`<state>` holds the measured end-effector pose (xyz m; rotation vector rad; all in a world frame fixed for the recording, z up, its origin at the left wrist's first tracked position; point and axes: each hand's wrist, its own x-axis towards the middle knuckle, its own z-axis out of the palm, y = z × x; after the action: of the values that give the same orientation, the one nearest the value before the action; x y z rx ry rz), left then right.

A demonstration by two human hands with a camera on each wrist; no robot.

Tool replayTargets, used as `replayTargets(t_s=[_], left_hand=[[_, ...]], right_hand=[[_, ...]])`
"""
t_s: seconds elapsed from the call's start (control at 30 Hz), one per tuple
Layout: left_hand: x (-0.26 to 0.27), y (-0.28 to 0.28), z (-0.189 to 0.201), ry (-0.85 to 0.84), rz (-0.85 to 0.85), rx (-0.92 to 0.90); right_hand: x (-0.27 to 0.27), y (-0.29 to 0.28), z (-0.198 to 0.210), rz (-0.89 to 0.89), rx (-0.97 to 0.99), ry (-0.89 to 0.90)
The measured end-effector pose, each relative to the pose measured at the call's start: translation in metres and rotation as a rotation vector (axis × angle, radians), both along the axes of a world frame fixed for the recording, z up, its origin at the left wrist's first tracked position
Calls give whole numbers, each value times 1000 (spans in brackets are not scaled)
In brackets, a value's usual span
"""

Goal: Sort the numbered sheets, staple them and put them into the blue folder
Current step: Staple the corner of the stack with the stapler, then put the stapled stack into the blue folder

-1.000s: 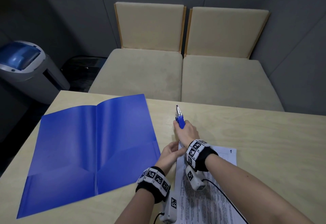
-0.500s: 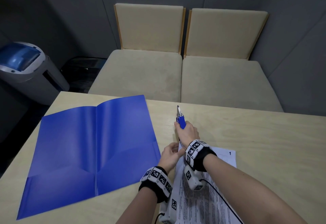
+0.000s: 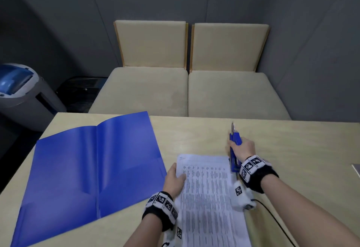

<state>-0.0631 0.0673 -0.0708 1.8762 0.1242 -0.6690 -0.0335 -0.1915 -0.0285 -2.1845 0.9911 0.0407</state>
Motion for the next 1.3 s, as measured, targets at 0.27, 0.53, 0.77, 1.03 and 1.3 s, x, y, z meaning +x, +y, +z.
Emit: replayTargets(t_s=[0.27, 0.53, 0.77, 1.03, 1.3], left_hand=[[-5, 12, -9, -65, 89, -74], [-12, 38, -4, 27, 275, -318], [4, 60, 29, 80, 405, -393], [43, 103, 36, -209, -12, 674], [25, 129, 25, -102, -443, 907]], right_hand=[[-118, -60, -24, -86, -280, 382], [-122, -20, 7, 200, -453, 139], [-127, 75, -10, 244, 757, 113], [-133, 83, -18, 29, 764, -30], [-139, 62, -19, -293, 908, -208]])
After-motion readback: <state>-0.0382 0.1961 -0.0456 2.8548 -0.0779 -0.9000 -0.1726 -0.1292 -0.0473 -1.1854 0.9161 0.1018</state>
